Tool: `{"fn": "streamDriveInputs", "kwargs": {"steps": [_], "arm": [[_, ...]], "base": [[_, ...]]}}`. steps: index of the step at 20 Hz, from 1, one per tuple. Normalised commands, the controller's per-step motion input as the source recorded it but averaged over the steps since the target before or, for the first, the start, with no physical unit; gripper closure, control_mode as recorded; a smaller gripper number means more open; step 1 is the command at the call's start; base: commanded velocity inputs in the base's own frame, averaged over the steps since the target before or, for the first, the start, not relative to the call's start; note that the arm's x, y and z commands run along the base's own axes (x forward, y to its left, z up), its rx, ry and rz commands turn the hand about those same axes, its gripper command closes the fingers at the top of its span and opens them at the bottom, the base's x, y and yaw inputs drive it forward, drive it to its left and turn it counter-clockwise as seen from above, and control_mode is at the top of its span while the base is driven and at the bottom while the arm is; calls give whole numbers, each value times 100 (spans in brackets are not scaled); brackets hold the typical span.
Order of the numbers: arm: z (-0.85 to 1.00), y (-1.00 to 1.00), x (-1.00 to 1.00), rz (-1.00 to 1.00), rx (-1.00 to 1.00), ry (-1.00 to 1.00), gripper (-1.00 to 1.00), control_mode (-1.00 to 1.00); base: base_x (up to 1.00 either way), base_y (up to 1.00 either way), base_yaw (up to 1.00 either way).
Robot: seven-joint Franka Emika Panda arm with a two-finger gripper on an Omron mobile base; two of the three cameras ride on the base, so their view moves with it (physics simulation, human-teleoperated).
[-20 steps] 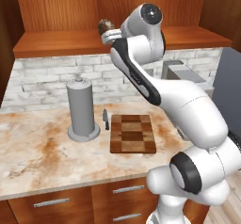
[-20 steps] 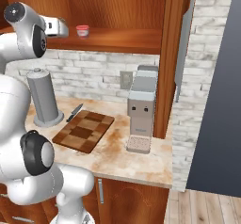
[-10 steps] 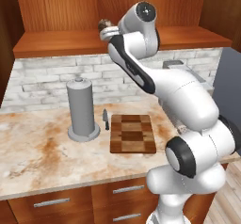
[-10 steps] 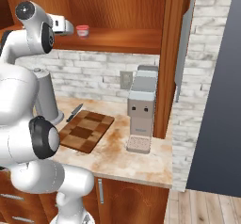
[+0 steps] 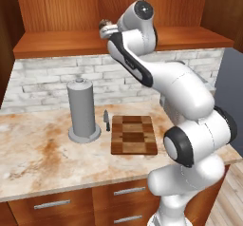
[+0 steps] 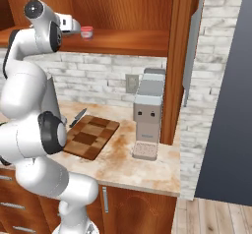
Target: Pick the bread, place it on the cutting board, pick the jam, place it on the counter, and close the cabinet.
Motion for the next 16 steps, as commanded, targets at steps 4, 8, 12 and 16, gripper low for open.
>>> {"fn": "streamDriveInputs", "kwargs": {"steps": [4,8,12,16], "arm": [[0,1,31,0,0,0,-100,-100],[0,4,28,0,0,0,-100,-100],[0,6,28,0,0,0,-100,-100],[0,7,30,0,0,0,-100,-100]], "base": [[0,0,0],[0,0,0],[0,0,0],[0,0,0]]}}
